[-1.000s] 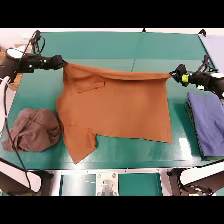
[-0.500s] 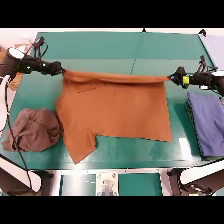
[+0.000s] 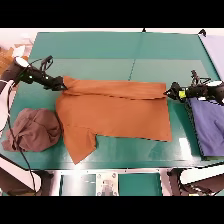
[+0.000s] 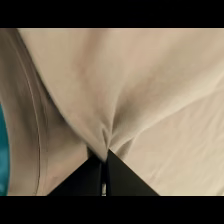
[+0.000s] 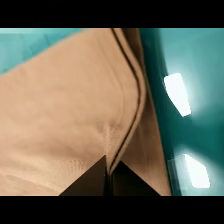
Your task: Fold the shirts.
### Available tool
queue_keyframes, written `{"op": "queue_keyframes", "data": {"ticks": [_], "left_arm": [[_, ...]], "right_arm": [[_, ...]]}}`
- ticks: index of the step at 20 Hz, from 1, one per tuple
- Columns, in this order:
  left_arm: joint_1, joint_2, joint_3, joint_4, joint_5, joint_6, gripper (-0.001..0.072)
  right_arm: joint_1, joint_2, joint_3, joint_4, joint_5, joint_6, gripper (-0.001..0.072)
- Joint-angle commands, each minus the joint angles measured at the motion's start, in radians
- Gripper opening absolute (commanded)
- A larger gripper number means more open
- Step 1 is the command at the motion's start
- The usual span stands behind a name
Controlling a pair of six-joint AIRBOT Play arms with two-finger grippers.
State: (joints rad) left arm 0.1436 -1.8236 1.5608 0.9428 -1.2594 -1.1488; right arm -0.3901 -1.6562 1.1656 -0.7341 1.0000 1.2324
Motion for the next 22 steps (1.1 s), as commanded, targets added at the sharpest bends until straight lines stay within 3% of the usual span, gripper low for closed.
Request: {"op": "queue_keyframes", "data": {"ticks": [1, 4, 6, 7, 8, 9, 14, 16, 19, 22], "left_arm": [[0.001, -0.001, -0.044, 0.005, -0.025, -0.006, 0.0022], [0.001, -0.001, -0.043, 0.009, -0.035, -0.029, 0.0022], [0.001, -0.001, -0.043, 0.008, -0.043, -0.031, 0.0023], [0.001, -0.001, -0.04, 0.008, -0.058, -0.047, 0.0069], [0.004, -0.001, -0.026, 0.009, -0.085, -0.082, 0.0411], [0.011, 0.0, -0.003, 0.014, -0.122, -0.134, 0.0572], [0.069, 0.099, -0.034, 0.026, -0.32, -0.212, 0.0566], [0.074, 0.23, -0.193, 0.032, -0.286, -0.204, 0.0566], [0.077, 0.491, -0.52, 0.087, -0.191, -0.205, 0.0567], [0.077, 0.765, -0.834, 0.15, -0.112, -0.277, 0.0567]], "right_arm": [[0.0, 0.003, -0.015, -0.011, 0.003, 0.005, 0.0015], [0.0, 0.003, -0.015, -0.011, 0.006, 0.006, 0.0021], [0.0, 0.003, -0.014, -0.011, 0.016, 0.006, 0.0147], [-0.001, 0.003, -0.01, -0.011, 0.033, 0.006, 0.0232], [-0.007, 0.004, 0.0, -0.011, 0.064, 0.006, 0.0274], [-0.022, 0.008, 0.015, -0.011, 0.112, 0.015, 0.0274], [-0.126, 0.185, -0.077, -0.059, 0.239, 0.055, 0.0274], [-0.15, 0.324, -0.219, -0.103, 0.239, 0.101, 0.0273], [-0.16, 0.559, -0.447, -0.255, 0.24, 0.251, 0.0271], [-0.16, 0.807, -0.664, -0.335, 0.239, 0.314, 0.0268]]}}
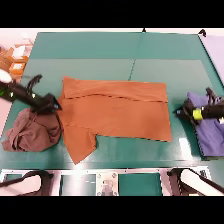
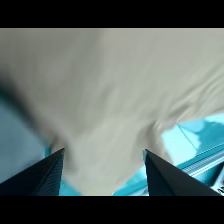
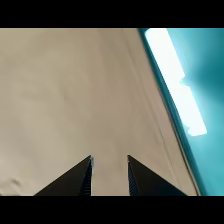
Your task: Fold the shirts.
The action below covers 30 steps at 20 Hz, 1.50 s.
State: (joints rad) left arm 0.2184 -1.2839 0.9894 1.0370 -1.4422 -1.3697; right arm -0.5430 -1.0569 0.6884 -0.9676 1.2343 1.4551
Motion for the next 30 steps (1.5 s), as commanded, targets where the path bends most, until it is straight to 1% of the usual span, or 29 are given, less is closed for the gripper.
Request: {"op": "queue_keyframes", "data": {"ticks": [1, 4, 5, 6, 7, 8, 10, 15, 17, 19, 20, 21, 22, 23, 24, 25, 27, 28, 29, 30], "left_arm": [[0.003, 0.303, -0.352, 0.054, 0.085, -0.082, 0.0567], [0.003, 0.441, -0.552, 0.037, 0.154, -0.116, 0.0568], [0.003, 0.444, -0.599, 0.008, 0.173, -0.114, 0.0567], [0.003, 0.444, -0.64, -0.016, 0.196, -0.114, 0.0567], [0.003, 0.444, -0.674, -0.042, 0.22, -0.113, 0.0566], [0.003, 0.444, -0.687, -0.079, 0.248, -0.105, 0.0566], [0.0, 0.444, -0.693, -0.162, 0.288, -0.051, 0.0494], [-0.088, 0.443, -0.766, -0.156, 0.389, -0.07, 0.0496], [-0.089, 0.443, -0.771, -0.156, 0.402, -0.07, 0.0496], [-0.089, 0.443, -0.772, -0.179, 0.456, -0.069, 0.0494], [-0.089, 0.443, -0.774, -0.208, 0.487, -0.061, 0.0411], [-0.089, 0.443, -0.781, -0.27, 0.517, -0.01, 0.023], [-0.089, 0.442, -0.792, -0.337, 0.542, 0.033, 0.0211], [-0.089, 0.442, -0.802, -0.378, 0.556, 0.066, 0.0155], [-0.089, 0.442, -0.803, -0.38, 0.549, 0.081, 0.0046], [-0.089, 0.442, -0.798, -0.38, 0.536, 0.089, 0.0022], [-0.089, 0.442, -0.753, -0.379, 0.492, 0.101, 0.0021], [-0.089, 0.442, -0.718, -0.374, 0.455, 0.106, 0.0021], [-0.089, 0.442, -0.676, -0.348, 0.404, 0.098, 0.002], [-0.089, 0.443, -0.633, -0.308, 0.355, 0.068, 0.002]], "right_arm": [[-0.007, 0.283, -0.251, -0.1, -0.001, 0.103, 0.0268], [-0.007, 0.438, -0.392, -0.084, -0.055, 0.124, 0.0274], [-0.007, 0.454, -0.418, -0.071, -0.071, 0.137, 0.0313], [-0.007, 0.454, -0.432, -0.044, -0.079, 0.142, 0.0382], [-0.007, 0.454, -0.441, -0.023, -0.078, 0.14, 0.0424], [-0.007, 0.452, -0.447, -0.017, -0.085, 0.138, 0.0423], [-0.007, 0.436, -0.46, -0.018, -0.126, 0.138, 0.0421], [-0.007, 0.372, -0.502, -0.012, -0.168, 0.138, 0.0421], [-0.007, 0.34, -0.502, 0.01, -0.182, 0.137, 0.0421], [-0.006, 0.301, -0.502, 0.055, -0.22, 0.132, 0.0421], [0.002, 0.277, -0.502, 0.093, -0.242, 0.117, 0.0418], [0.021, 0.25, -0.502, 0.135, -0.268, 0.103, 0.0344], [0.048, 0.225, -0.502, 0.17, -0.301, 0.086, 0.0235], [0.075, 0.202, -0.502, 0.197, -0.333, 0.063, 0.013], [0.095, 0.187, -0.496, 0.209, -0.352, 0.045, 0.0014], [0.097, 0.182, -0.482, 0.208, -0.344, 0.023, 0.0015], [0.094, 0.184, -0.422, 0.164, -0.288, 0.006, 0.0014], [0.094, 0.19, -0.378, 0.111, -0.249, 0.016, 0.0014], [0.094, 0.194, -0.336, 0.047, -0.209, 0.052, 0.0014], [0.094, 0.198, -0.291, -0.027, -0.164, 0.091, 0.0014]]}}
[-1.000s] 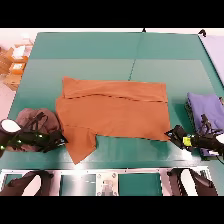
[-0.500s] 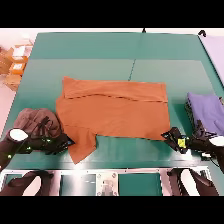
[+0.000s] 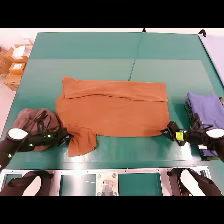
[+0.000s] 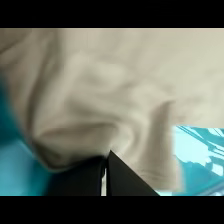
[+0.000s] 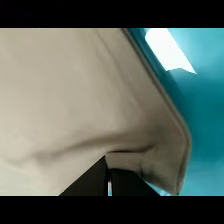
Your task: Fold the shirts.
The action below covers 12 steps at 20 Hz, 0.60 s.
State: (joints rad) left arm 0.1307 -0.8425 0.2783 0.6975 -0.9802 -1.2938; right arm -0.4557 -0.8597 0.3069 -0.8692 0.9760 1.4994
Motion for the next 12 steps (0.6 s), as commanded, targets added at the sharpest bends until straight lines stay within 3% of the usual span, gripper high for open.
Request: {"op": "queue_keyframes", "data": {"ticks": [1, 6, 8, 12], "left_arm": [[-0.001, 0.007, 0.123, 0.071, -0.161, -0.037, 0.002], [-0.001, 0.155, 0.296, 0.255, -0.39, -0.203, 0.002], [-0.001, 0.172, 0.314, 0.258, -0.451, -0.226, 0.002], [-0.001, 0.172, 0.36, 0.181, -0.36, -0.223, 0.002]], "right_arm": [[0.006, 0.008, 0.133, -0.201, 0.138, 0.084, 0.0014], [0.006, 0.048, 0.241, -0.351, 0.3, 0.148, 0.0013], [0.006, 0.055, 0.258, -0.382, 0.334, 0.166, 0.0014], [0.008, 0.045, 0.363, -0.307, 0.288, 0.144, 0.0014]]}}
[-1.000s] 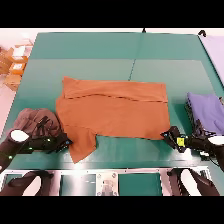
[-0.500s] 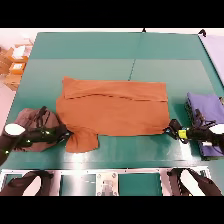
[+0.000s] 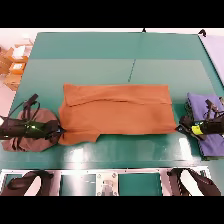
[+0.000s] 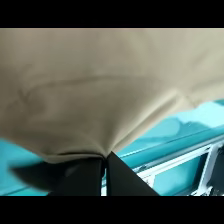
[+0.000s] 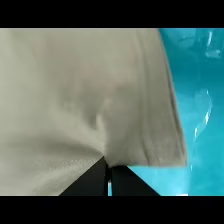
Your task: Fold the shirts.
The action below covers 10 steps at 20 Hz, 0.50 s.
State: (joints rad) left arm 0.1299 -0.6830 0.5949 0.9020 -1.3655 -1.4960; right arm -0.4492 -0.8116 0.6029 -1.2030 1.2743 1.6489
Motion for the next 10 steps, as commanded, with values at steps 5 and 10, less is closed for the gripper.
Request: {"op": "queue_keyframes", "data": {"ticks": [5, 10], "left_arm": [[0.0, -0.229, 0.259, -0.071, 0.093, 0.064, 0.002], [-0.001, -0.651, 0.575, -0.146, 0.163, 0.152, 0.002]], "right_arm": [[0.08, -0.216, 0.273, 0.152, -0.138, -0.034, 0.0014], [0.177, -0.597, 0.562, 0.184, -0.248, -0.033, 0.0014]]}}
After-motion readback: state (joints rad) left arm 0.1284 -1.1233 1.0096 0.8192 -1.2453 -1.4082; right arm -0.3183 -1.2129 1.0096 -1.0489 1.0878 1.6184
